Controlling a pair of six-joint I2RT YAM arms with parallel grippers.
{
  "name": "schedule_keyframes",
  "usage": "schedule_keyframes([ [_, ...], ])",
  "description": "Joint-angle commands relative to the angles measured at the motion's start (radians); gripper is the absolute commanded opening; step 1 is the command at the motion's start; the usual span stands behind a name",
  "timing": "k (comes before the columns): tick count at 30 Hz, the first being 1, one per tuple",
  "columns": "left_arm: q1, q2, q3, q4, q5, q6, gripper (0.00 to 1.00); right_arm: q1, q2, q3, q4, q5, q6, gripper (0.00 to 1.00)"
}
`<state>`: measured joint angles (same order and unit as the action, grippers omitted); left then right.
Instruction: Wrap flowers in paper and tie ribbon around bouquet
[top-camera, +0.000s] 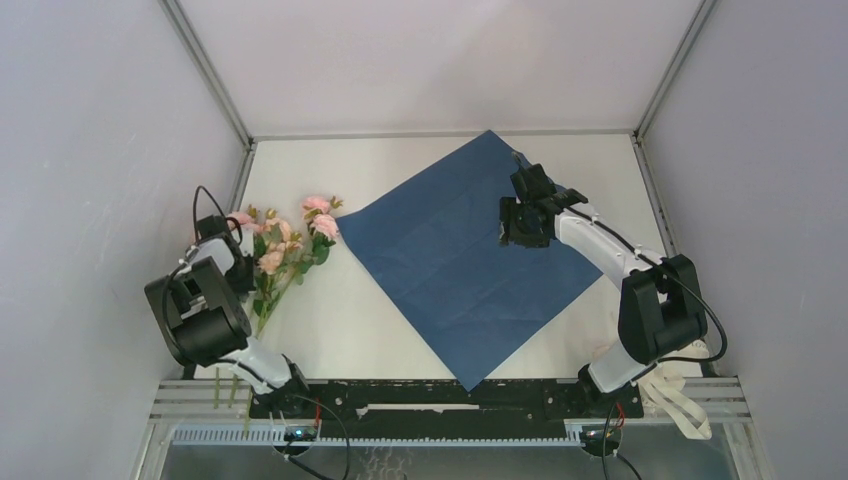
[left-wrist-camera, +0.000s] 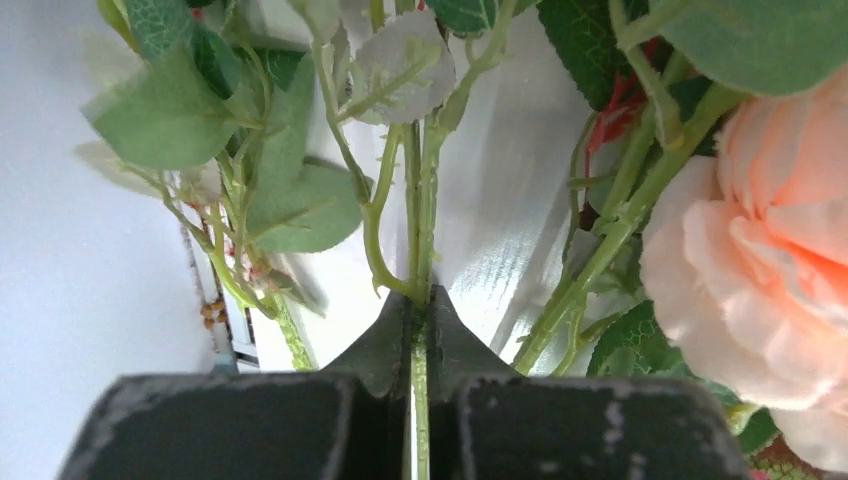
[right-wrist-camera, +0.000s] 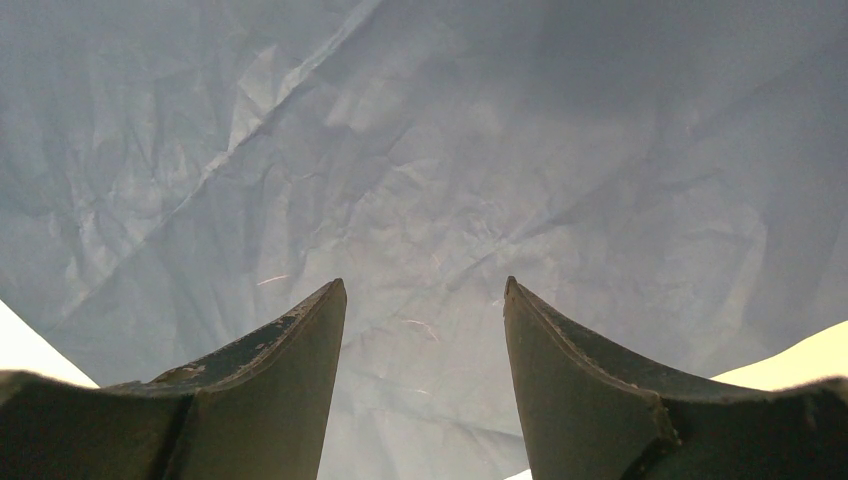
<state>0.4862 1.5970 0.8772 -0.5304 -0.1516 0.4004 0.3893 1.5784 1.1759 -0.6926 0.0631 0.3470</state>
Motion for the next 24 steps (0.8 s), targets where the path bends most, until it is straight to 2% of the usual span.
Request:
schedule_keyframes([
  [1, 0.029, -0.083, 0.044, -0.002, 0.082, -0.062, 0.0, 0.011, -0.015, 0.002, 0.005, 0.015, -0.021, 0.68],
  [6, 0.043, -0.296, 0.067, -0.031, 0.136, -0.134, 0.0, 0.015, -0.06, 0.002, 0.003, 0.005, -0.019, 0.68],
  [10, 0.043, -0.43, 0.157, -0.102, 0.262, -0.187, 0.0, 0.031, -0.13, 0.002, 0.029, -0.047, -0.021, 0.68],
  [15, 0.022, -0.553, 0.297, -0.143, 0.631, -0.308, 0.0, 0.159, -0.242, 0.003, 0.194, -0.188, -0.066, 0.68],
  [18, -0.098, -0.573, 0.379, -0.146, 0.769, -0.389, 0.0, 0.282, -0.275, 0.002, 0.387, -0.282, -0.077, 0.68],
  [24, -0.41, -0.568, 0.425, -0.029, 0.864, -0.619, 0.0, 0.494, -0.186, 0.003, 0.868, -0.369, -0.025, 0.71],
])
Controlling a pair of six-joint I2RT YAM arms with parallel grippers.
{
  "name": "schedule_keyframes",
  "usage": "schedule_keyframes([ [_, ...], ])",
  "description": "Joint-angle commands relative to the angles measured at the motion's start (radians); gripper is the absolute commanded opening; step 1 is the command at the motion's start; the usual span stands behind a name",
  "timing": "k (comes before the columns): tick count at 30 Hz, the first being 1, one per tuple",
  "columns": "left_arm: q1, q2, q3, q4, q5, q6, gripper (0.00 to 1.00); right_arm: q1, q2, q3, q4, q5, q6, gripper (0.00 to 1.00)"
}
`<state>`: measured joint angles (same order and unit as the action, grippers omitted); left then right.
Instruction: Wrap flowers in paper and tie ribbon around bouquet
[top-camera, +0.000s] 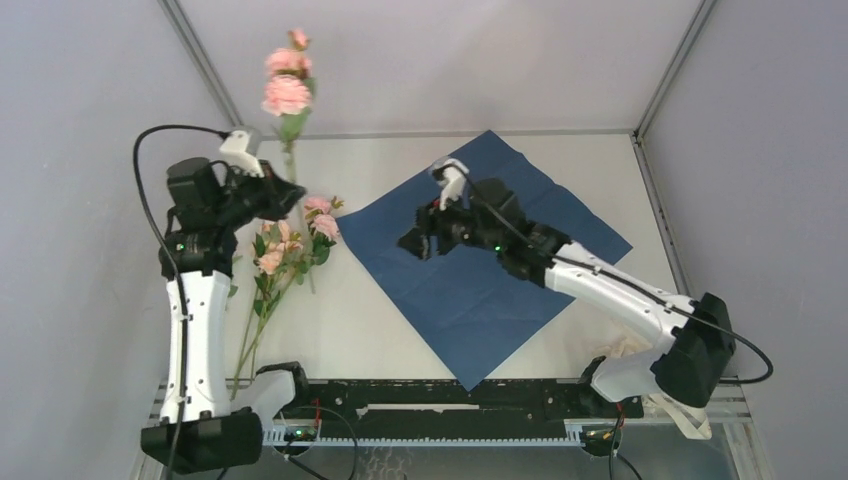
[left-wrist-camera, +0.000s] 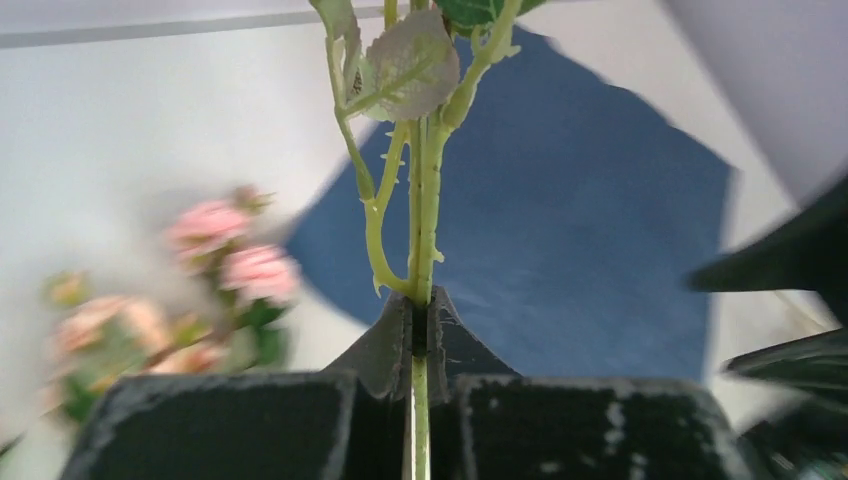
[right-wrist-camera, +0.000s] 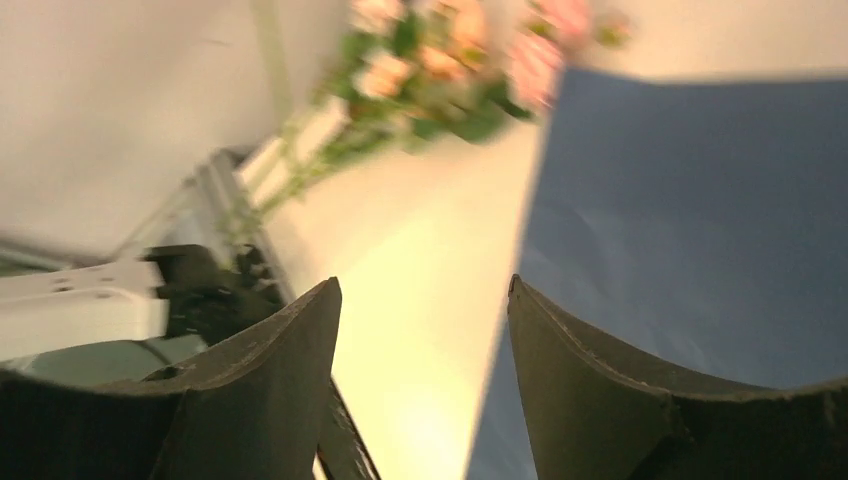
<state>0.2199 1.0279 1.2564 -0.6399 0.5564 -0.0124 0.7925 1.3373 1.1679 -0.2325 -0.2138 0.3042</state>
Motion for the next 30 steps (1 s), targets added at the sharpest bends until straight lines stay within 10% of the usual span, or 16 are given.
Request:
schedule_keyframes([
  [1, -0.188, 0.006, 0.048, 0.101, 0.155, -0.231, 0.0, 0.11, 0.073, 0.01, 0.47, -0.091, 0.032, 0.72],
  [13, -0.426, 0.052, -0.04, 0.276, 0.112, -0.392, 0.0, 0.143, 0.281, 0.101, 0.64, -0.032, 0.191, 0.73],
  [17, -0.427, 0.053, -0.042, 0.256, 0.09, -0.368, 0.0, 0.136, 0.301, 0.115, 0.591, 0.021, 0.215, 0.01],
  [18, -0.427, 0.054, -0.033, 0.201, 0.048, -0.333, 0.01, 0.13, 0.297, 0.116, 0.558, 0.046, 0.221, 0.0],
  [22, -0.417, 0.091, 0.058, -0.09, -0.265, -0.017, 0.82, 0.057, 0.269, 0.115, 0.324, 0.131, 0.219, 0.0],
  [30, -0.021, 0.128, -0.173, -0.139, -0.635, 0.358, 0.98, -0.195, 0.379, 0.116, -0.194, 0.2, 0.175, 0.0],
])
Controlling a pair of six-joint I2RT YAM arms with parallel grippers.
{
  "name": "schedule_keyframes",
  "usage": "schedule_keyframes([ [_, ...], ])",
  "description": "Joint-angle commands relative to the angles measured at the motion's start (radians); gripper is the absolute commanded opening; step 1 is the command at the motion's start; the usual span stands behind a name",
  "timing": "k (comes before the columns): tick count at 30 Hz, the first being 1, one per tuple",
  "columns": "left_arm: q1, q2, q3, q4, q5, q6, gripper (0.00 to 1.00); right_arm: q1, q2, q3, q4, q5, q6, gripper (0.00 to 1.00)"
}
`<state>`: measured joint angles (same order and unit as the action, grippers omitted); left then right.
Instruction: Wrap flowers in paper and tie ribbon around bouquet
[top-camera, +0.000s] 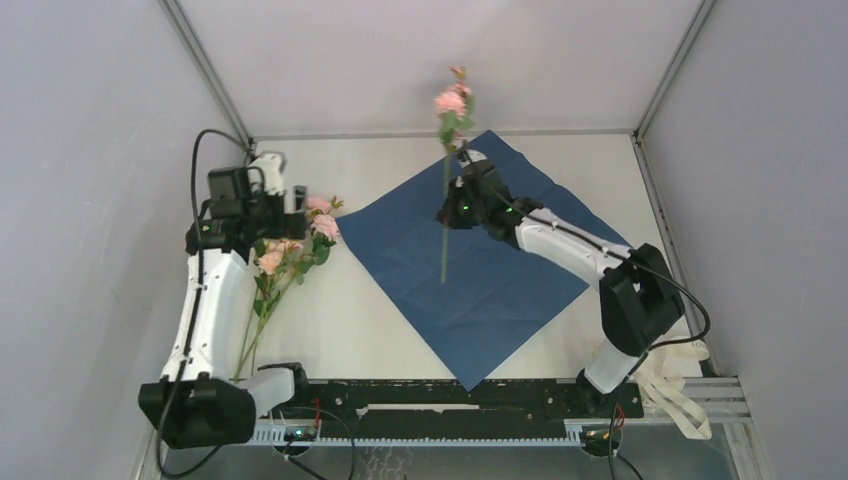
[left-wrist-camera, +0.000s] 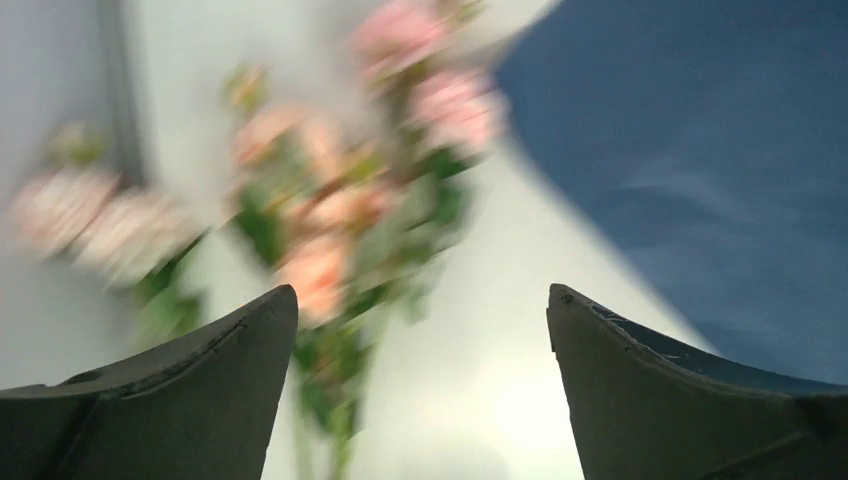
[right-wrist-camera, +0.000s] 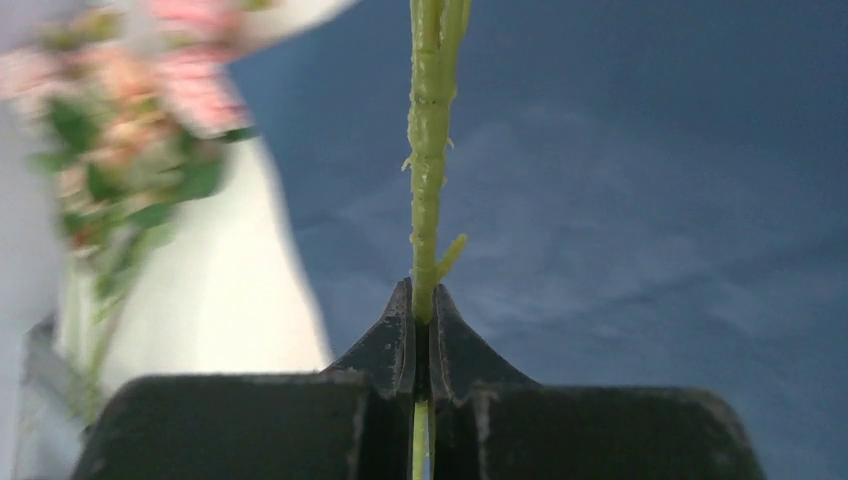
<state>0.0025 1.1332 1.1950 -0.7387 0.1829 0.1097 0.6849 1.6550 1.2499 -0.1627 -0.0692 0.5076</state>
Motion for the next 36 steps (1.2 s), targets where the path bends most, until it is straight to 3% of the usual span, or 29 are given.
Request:
schedule_keyframes([
  [1, 0.255, 0.04, -0.142, -0.019, -0.291, 0.264, 0.98, -0.106, 0.09, 0.033, -0.28, 0.055, -0.039, 0.0],
  [3, 0.364, 0.102, -0.186, 0.022, -0.335, 0.307, 0.96, -0.143, 0.145, 0.034, -0.304, 0.05, -0.051, 0.05],
  [4, 0.414, 0.134, -0.203, 0.041, -0.35, 0.324, 0.94, -0.161, 0.172, 0.039, -0.322, 0.057, -0.05, 0.11],
  [7, 0.526, 0.239, -0.231, 0.082, -0.372, 0.359, 0.85, -0.198, 0.227, 0.051, -0.363, 0.108, -0.051, 0.43],
  [9, 0.556, 0.301, -0.238, 0.099, -0.366, 0.374, 0.79, -0.197, 0.23, 0.055, -0.389, 0.15, -0.061, 0.49],
  [15, 0.577, 0.453, -0.209, 0.156, -0.396, 0.362, 0.64, -0.17, 0.165, 0.057, -0.431, 0.208, -0.076, 0.51],
  [28, 0.632, 0.614, -0.131, 0.185, -0.405, 0.351, 0.58, -0.099, 0.054, 0.057, -0.479, 0.281, -0.094, 0.51],
  [30, 0.632, 0.637, -0.125, 0.172, -0.389, 0.353, 0.53, -0.095, 0.038, 0.058, -0.489, 0.296, -0.097, 0.51],
  [32, 0.632, 0.658, -0.118, 0.16, -0.375, 0.356, 0.43, -0.092, 0.023, 0.057, -0.498, 0.31, -0.101, 0.5],
  [36, 0.637, 0.676, -0.112, 0.108, -0.3, 0.366, 0.05, -0.082, -0.01, 0.057, -0.511, 0.328, -0.108, 0.51],
])
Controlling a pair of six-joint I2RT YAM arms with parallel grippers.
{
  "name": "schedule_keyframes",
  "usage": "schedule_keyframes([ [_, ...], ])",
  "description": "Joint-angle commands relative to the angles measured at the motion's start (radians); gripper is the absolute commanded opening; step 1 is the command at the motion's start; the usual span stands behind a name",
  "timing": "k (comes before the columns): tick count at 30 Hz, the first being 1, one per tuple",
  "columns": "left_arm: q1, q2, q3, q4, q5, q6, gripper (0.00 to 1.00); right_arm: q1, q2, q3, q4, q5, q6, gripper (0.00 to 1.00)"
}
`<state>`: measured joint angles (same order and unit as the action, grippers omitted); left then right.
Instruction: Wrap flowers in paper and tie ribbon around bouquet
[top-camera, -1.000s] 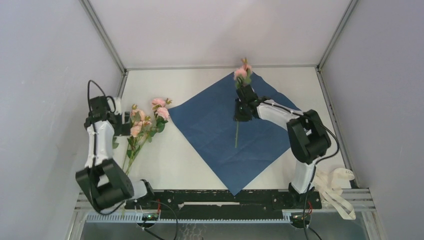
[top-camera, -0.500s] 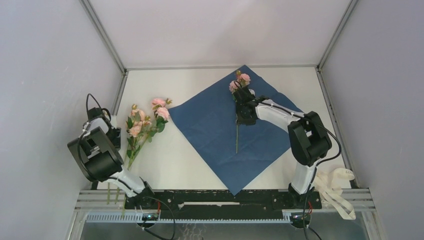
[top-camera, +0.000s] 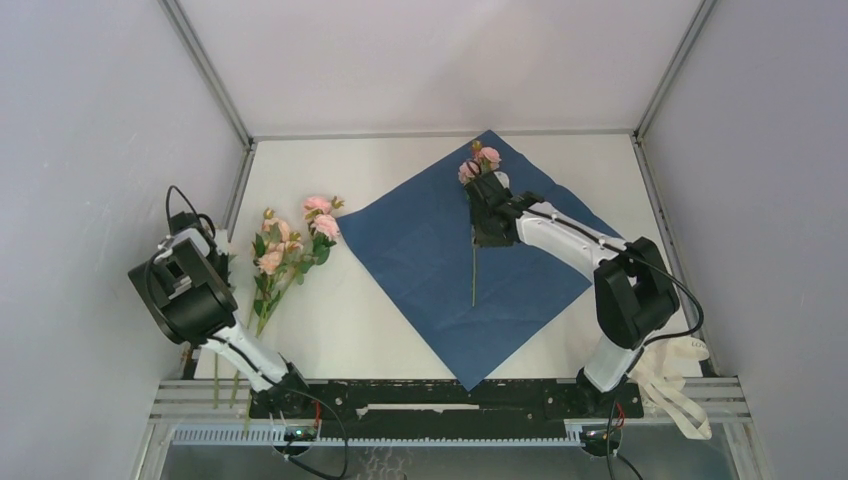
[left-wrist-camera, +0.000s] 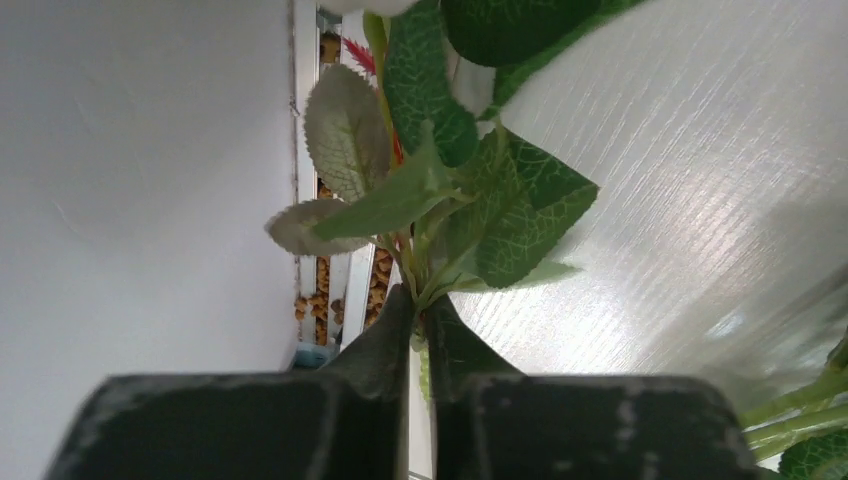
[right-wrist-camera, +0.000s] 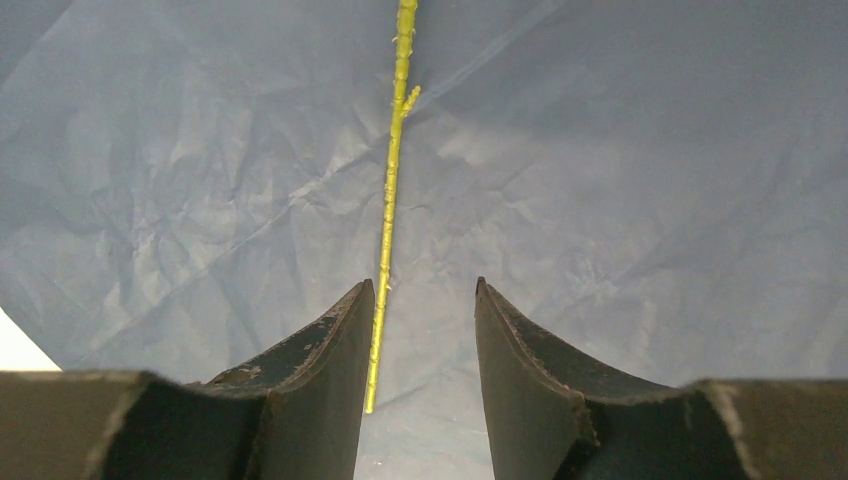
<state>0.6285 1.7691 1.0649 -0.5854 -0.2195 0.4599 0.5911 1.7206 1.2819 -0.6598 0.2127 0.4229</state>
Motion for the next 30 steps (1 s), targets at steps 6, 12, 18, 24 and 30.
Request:
schedule_keyframes([
  [6, 0.04, -0.071, -0.009, -0.054, 0.208, -0.026, 0.0, 0.033, -0.139, 0.026, -0.018, 0.057, -0.028, 0.51],
  [12, 0.041, -0.366, 0.033, -0.084, 0.364, -0.136, 0.0, 0.077, -0.214, 0.025, 0.019, 0.027, -0.068, 0.5],
  [18, -0.038, -0.555, 0.23, -0.196, 0.613, -0.278, 0.0, 0.225, -0.293, 0.025, 0.154, -0.085, -0.214, 0.53],
  [24, -0.337, -0.68, 0.296, -0.142, 0.928, -0.492, 0.0, 0.323, -0.324, 0.025, 0.451, -0.417, -0.218, 0.58],
  [30, -0.656, -0.687, 0.31, 0.024, 0.982, -0.715, 0.0, 0.382, -0.254, 0.025, 0.759, -0.43, -0.104, 0.99],
])
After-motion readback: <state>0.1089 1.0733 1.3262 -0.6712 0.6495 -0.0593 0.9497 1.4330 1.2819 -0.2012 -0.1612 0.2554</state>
